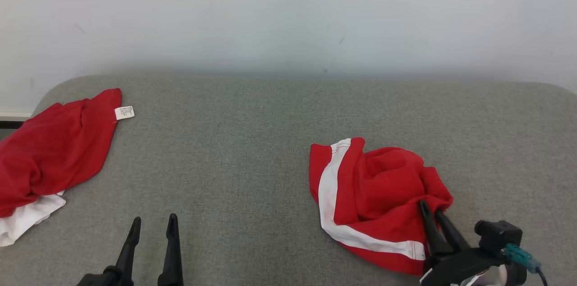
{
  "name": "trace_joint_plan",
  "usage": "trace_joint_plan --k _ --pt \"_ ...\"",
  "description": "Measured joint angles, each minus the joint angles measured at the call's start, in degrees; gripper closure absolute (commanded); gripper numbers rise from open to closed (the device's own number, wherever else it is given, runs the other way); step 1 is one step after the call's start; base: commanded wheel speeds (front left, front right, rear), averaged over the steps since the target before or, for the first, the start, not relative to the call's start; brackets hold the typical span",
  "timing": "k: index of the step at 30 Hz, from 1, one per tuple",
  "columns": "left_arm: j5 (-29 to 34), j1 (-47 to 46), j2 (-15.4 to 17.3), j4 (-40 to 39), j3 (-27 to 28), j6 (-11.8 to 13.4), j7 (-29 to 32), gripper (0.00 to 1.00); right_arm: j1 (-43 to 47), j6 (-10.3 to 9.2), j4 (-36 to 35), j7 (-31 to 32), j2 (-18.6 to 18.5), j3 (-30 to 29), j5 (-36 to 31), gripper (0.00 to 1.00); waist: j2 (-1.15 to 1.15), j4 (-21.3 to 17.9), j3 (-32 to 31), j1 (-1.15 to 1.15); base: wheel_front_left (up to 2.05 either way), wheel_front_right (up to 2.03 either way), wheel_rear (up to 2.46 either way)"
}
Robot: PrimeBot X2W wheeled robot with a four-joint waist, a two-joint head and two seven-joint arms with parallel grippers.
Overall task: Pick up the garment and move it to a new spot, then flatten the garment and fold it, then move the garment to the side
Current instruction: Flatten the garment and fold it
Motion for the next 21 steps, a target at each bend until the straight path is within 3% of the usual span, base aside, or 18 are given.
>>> trace_joint_plan --k 5,10,16,21 --pt "-0.2 0.0 0.0 -0.1 0.1 0.0 0.0 0.0 1.4 0.0 -3.0 -0.2 0.2 -5.2 -3.2 0.0 0.0 -0.2 -0.1 0.0 0.0 0.0 0.0" --pt "-0.2 0.0 0.0 -0.4 0.2 0.2 0.0 0.0 7.7 0.0 -9.9 -0.2 3.7 -10.5 -6.0 0.0 0.0 -1.2 0.2 0.0 0.0 0.0 0.0" --pt "0.1 -0.3 0.0 -0.6 0.5 0.2 0.0 0.0 13.4 0.0 -9.4 -0.2 5.0 -9.7 -5.3 0.0 0.0 -2.8 0.7 0.0 0.0 0.0 0.0" --pt "2.1 -3.1 0.0 -0.1 -0.5 0.1 0.0 0.0 14.3 0.0 -18.4 -0.2 6.3 -12.1 -6.0 0.0 0.0 -5.4 1.9 0.0 0.0 0.0 0.0"
